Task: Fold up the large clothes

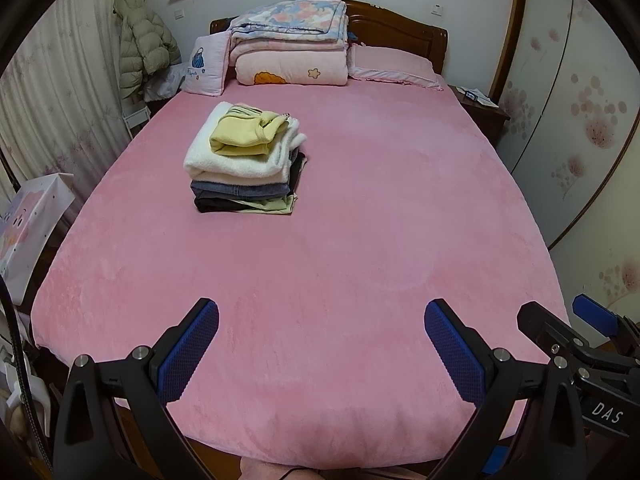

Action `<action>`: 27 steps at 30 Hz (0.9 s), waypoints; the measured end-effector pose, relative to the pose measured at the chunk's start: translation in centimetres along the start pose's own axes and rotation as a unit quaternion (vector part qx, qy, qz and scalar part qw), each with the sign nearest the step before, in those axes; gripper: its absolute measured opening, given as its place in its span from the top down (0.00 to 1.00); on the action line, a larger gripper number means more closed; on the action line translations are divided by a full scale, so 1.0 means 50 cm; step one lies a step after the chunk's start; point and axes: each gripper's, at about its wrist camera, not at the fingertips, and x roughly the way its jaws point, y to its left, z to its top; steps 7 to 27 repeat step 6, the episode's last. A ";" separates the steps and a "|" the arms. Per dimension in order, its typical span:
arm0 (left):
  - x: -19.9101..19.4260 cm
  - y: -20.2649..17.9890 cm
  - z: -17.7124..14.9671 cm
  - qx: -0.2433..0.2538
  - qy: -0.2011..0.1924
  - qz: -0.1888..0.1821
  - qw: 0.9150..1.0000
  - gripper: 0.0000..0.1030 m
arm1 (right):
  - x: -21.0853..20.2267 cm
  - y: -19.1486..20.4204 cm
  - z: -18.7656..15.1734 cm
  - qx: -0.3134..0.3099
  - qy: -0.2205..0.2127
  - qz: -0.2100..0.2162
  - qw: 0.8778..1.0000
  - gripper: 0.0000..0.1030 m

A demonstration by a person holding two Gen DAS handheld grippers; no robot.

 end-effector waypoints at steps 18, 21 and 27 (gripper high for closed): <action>-0.005 0.000 -0.008 0.000 0.003 0.000 1.000 0.01 | -0.001 -0.001 -0.004 -0.001 0.001 0.003 1.000 0.00; -0.005 0.000 -0.008 0.000 0.003 0.000 1.000 0.01 | -0.001 -0.001 -0.004 -0.001 0.001 0.003 1.000 0.00; -0.005 0.000 -0.008 0.000 0.003 0.000 1.000 0.01 | -0.001 -0.001 -0.004 -0.001 0.001 0.003 1.000 0.00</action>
